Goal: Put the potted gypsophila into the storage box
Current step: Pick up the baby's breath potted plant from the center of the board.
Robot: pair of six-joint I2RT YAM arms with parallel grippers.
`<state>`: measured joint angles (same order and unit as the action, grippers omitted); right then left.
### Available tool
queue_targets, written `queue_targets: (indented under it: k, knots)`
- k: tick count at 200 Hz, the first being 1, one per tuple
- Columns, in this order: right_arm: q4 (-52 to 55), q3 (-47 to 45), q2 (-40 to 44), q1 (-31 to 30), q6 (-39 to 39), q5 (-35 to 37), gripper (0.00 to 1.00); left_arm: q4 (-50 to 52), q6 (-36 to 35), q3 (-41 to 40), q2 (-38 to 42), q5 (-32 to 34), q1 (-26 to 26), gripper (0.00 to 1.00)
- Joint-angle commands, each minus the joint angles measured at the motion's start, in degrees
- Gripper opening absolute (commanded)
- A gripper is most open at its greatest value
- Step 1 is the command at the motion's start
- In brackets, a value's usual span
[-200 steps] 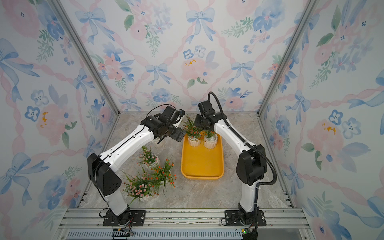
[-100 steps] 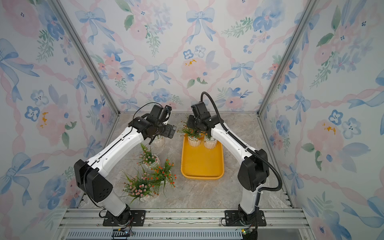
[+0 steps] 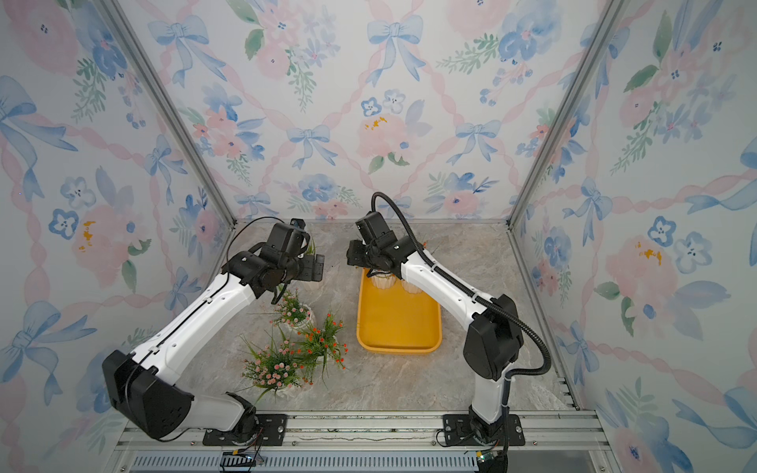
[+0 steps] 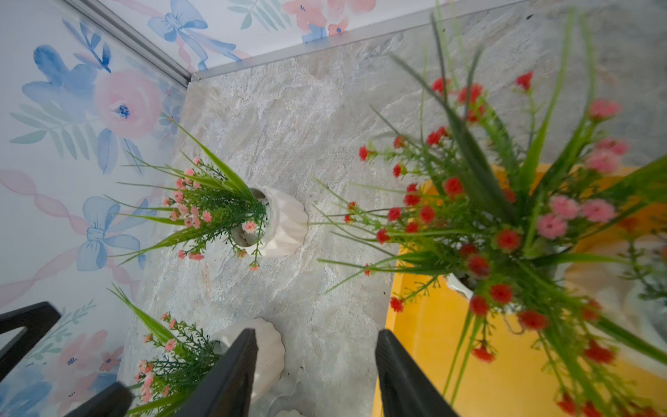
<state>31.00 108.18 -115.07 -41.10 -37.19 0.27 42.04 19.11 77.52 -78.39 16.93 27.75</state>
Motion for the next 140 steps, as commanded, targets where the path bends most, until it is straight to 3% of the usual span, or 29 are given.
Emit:
queue_targets:
  k: [1,35,86,112,140]
  knots:
    - [-1.2,-1.1,-0.7,-1.9,0.5,-0.4,0.6,-0.2,4.0,-3.6,4.8,2.2,0.1,0.98]
    - [-1.3,-1.9,-1.3,-4.0,-1.7,2.0,0.69,-0.1,4.4,-6.4,9.1,1.3,-0.1,0.98]
    - [-4.5,2.1,-9.3,-5.6,-12.0,1.1,0.69,-0.6,0.3,-7.0,10.7,-4.5,-4.7,0.98]
    - [-4.7,5.9,-13.1,-6.7,-12.7,4.9,0.68,-1.7,-1.1,-7.5,12.8,-9.1,-7.8,0.98]
    - [-3.4,11.8,-18.2,-6.9,-15.8,4.5,0.67,-2.0,-2.6,-9.3,15.5,-11.3,-10.9,0.98]
